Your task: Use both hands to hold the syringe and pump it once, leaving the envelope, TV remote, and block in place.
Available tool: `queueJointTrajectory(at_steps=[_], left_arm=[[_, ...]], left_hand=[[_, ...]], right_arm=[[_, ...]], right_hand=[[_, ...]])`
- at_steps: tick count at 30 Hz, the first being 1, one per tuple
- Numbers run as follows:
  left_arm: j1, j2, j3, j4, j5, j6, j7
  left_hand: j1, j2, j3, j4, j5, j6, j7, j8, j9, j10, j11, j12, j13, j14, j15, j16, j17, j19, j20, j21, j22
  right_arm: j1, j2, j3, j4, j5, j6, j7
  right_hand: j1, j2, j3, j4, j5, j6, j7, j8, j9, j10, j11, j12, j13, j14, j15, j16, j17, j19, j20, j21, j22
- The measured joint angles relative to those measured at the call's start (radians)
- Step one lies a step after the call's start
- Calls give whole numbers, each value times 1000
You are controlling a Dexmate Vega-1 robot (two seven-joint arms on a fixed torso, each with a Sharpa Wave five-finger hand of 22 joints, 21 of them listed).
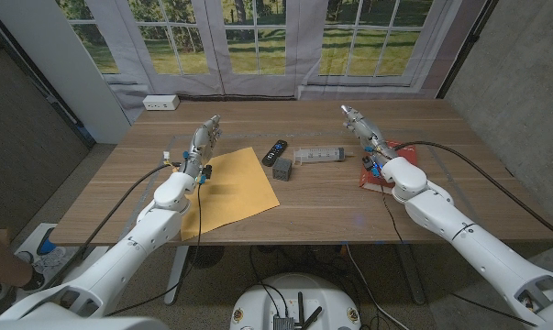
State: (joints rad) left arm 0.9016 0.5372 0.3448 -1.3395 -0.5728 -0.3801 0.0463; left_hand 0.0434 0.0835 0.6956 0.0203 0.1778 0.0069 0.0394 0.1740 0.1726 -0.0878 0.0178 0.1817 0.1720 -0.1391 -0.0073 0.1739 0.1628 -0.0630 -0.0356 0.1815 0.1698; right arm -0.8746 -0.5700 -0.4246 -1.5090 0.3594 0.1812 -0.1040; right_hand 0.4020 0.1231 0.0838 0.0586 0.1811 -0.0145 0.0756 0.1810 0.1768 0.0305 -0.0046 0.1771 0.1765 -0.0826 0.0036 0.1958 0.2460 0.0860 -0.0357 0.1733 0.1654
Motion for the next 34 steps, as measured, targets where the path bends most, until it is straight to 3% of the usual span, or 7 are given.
queueJointTrajectory(at_steps=[1, 2, 8, 16, 34], left_arm=[[0, 0, 0, 0, 0, -1, 3], [-2, -6, 0, 1, 1, -1, 7], [-1, -18, 2, 0, 4, -4, 23], [-1, -32, 3, 8, 2, -14, 27], [4, -43, 3, 37, -18, -34, 7]], left_hand=[[0, 0, 0, 0, 0, 0, 0, 0, 0, 0, 0, 3, 0, 0, 0, 0, 0, 0, 0, 0, 0], [0, 0, 0, 0, 0, 0, 0, 0, 0, 0, 0, 3, 0, 0, 0, 0, 0, 0, 0, 0, 0], [0, 0, 0, 0, 0, 6, 6, 0, 0, 5, 5, 3, 0, 11, 0, 0, 0, -11, 0, 0, 0], [0, 0, 0, 0, 0, 6, 6, 0, 0, 5, 5, 3, 0, 14, 4, 0, 0, -11, 0, 0, 0], [0, 0, -4, 4, 0, -11, 4, 0, 0, -15, 7, -1, 0, 0, 7, 0, 3, -36, 0, 0, -2]], right_arm=[[0, 9, 3, 14, 0, 0, 0], [0, 16, 6, 23, 91, 96, 50], [0, 52, 19, 75, 161, 153, 95], [0, 87, 35, 123, 233, 200, 141], [-13, 146, 51, 198, 331, 272, 211]], right_hand=[[-3, -1, -1, 1, 0, -4, 4, 0, 0, -10, 3, 0, 0, -7, -1, 0, 0, 0, 0, 0, 0], [-14, 10, -4, 4, 0, -7, 7, -3, 0, -19, 5, 0, 0, -11, -3, 0, 0, -8, 0, 0, 0], [-57, 11, -7, 15, 0, -20, 19, -6, -4, -49, 21, 0, 0, -37, 13, -4, 0, -38, 2, 0, 0], [-77, 13, -8, 24, 0, -49, -2, -6, -5, -64, 20, -4, 0, -44, 20, -4, 0, -48, -2, 0, 0], [-122, 21, -12, 45, 0, -49, -2, -6, -5, -68, 15, -4, 0, -44, 20, 1, 3, -48, -2, 5, 0]])
